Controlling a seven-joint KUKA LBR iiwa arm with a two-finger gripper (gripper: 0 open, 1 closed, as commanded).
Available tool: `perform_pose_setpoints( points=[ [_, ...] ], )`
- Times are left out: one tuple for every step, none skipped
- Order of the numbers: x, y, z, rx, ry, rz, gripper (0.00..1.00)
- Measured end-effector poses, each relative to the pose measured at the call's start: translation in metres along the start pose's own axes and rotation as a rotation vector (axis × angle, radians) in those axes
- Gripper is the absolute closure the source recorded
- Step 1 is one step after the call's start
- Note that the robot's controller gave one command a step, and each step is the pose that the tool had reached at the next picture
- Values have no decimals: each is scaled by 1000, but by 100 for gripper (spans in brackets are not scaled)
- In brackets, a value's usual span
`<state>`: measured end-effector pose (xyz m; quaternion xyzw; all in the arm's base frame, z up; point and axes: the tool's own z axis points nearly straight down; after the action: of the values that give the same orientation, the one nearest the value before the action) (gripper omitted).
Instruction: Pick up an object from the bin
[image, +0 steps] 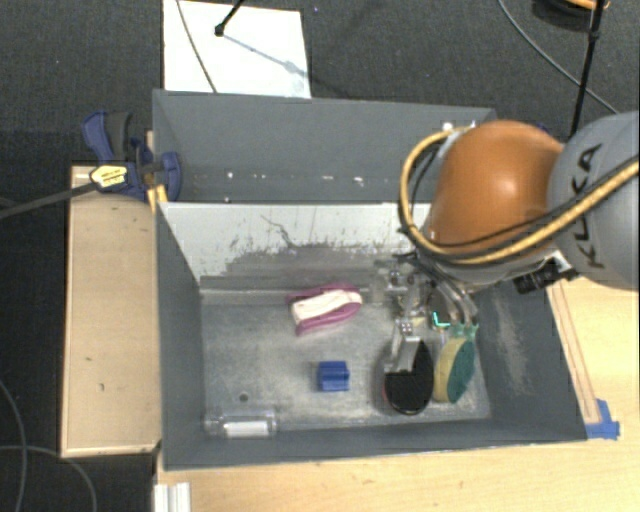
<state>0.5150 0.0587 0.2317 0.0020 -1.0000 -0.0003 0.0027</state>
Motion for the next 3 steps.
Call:
perform_pose_setpoints(
  points=[
    [35, 44, 162, -1, -18, -195, 0],
    [27, 28, 131, 0, -11, -104, 0],
    [4, 29, 131, -1, -10, -8, 0]
  ],
)
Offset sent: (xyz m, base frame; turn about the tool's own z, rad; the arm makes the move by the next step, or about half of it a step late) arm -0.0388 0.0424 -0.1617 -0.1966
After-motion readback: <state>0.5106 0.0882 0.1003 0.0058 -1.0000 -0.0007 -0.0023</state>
